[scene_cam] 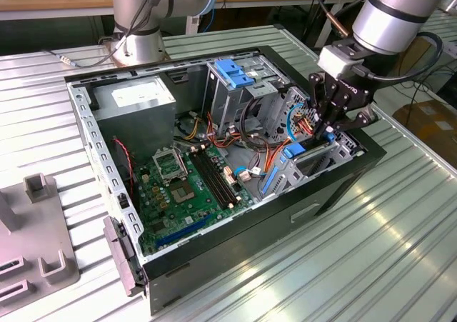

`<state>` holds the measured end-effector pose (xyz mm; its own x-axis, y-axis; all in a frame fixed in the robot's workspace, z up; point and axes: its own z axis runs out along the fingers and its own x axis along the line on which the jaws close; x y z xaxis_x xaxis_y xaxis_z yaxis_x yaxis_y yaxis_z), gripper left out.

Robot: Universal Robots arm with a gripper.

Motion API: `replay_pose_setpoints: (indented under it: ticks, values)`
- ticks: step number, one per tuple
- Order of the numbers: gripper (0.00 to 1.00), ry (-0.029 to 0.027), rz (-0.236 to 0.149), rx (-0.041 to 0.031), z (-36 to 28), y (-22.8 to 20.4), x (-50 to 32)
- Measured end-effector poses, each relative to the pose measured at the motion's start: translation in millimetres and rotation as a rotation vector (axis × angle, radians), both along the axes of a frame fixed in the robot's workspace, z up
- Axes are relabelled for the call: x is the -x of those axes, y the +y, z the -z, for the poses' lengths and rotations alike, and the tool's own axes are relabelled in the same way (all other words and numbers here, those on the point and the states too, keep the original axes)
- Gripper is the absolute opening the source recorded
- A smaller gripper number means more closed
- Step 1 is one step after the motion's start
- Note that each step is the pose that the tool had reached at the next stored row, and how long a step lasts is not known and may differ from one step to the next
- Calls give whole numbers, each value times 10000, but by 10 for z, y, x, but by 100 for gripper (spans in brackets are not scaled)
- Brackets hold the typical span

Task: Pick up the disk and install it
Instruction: 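Insert the first disk wire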

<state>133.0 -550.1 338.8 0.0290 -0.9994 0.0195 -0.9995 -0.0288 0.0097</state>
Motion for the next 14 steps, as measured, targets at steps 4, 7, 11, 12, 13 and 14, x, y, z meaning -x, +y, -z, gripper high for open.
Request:
replay_pose_setpoints:
  ticks: [4, 7, 11, 12, 13, 14]
  values:
    - [25, 0, 0, -6, -14, 0, 0]
    - [25, 0, 0, -6, -97, 0, 0]
    - [23, -2, 0, -6, -103, 1, 0]
    - [16, -2, 0, -4, -103, 0, 0]
    - [16, -2, 0, -4, -104, 0, 0]
    - [10, -2, 0, -4, -104, 1, 0]
